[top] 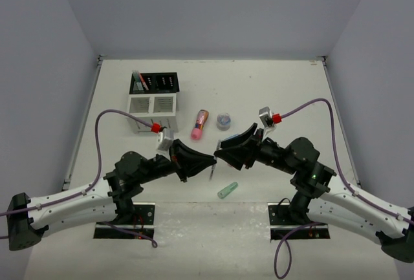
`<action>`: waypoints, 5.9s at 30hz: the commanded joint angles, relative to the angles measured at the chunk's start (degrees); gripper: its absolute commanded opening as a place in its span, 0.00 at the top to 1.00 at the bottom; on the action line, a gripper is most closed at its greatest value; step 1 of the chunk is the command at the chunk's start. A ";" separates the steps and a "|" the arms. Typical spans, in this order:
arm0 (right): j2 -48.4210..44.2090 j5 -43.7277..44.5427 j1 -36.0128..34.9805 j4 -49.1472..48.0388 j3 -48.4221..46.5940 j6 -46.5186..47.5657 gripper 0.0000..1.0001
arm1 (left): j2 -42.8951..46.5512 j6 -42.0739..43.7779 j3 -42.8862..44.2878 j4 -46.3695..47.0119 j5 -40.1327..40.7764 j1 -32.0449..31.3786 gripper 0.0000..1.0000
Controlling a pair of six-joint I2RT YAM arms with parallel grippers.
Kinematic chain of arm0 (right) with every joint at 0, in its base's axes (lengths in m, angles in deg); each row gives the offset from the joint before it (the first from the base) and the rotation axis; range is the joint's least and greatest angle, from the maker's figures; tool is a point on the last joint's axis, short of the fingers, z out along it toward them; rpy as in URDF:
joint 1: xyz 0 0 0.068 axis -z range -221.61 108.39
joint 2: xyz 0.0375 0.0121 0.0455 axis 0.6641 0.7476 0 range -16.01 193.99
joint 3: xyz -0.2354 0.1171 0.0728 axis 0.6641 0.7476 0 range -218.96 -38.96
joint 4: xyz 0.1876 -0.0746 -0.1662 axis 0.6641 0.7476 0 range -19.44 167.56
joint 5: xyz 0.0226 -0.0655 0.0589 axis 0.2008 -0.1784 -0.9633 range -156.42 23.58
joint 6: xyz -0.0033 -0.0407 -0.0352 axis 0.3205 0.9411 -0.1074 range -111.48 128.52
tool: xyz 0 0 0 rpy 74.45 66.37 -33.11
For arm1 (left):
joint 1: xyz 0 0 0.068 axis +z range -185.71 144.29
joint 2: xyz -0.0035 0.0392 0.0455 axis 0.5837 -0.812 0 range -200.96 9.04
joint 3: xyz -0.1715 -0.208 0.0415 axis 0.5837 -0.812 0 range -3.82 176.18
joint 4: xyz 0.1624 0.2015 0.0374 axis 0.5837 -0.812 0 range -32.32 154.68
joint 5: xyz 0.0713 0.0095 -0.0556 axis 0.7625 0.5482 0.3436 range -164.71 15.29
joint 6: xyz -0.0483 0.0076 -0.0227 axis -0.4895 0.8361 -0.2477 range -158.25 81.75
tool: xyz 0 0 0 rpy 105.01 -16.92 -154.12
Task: Sort the stationery into containers
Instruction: Close the pen cap on the pen, then place the pen in the storage box.
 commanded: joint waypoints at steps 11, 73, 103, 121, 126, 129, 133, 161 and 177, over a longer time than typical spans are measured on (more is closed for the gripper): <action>1.31 -3.37 -0.70 -2.57 -1.28 -0.24 0.96 | 0.12 0.10 1.75 2.47 1.59 -0.17 1.00; 3.59 1.16 -0.79 12.63 -12.98 6.52 0.77 | -6.95 0.67 3.06 3.44 -5.18 -0.26 1.00; 17.01 -6.72 -0.76 3.11 7.39 1.78 1.00 | -2.18 20.39 22.66 -5.90 2.90 1.56 1.00; 8.41 1.26 -0.70 16.18 -9.33 7.56 0.54 | -3.71 16.82 10.54 -0.18 -9.38 1.67 1.00; 3.63 7.63 -0.62 21.54 -16.27 10.30 0.11 | -4.38 15.57 9.77 -1.26 -8.22 1.65 1.00; -0.44 9.16 -0.62 23.88 -17.54 11.79 0.03 | -2.74 14.83 8.78 -1.31 -5.45 1.67 1.00; -6.00 13.22 -0.62 27.80 -17.08 12.94 0.01 | -0.87 14.74 8.08 -2.37 -0.56 1.67 1.00; -23.09 18.60 -0.58 27.18 -1.70 9.35 0.01 | -49.88 9.97 33.44 15.52 48.90 53.22 1.00; -22.21 15.36 -0.53 29.56 -4.83 10.95 0.01 | -65.79 10.87 32.18 24.87 44.17 56.60 0.99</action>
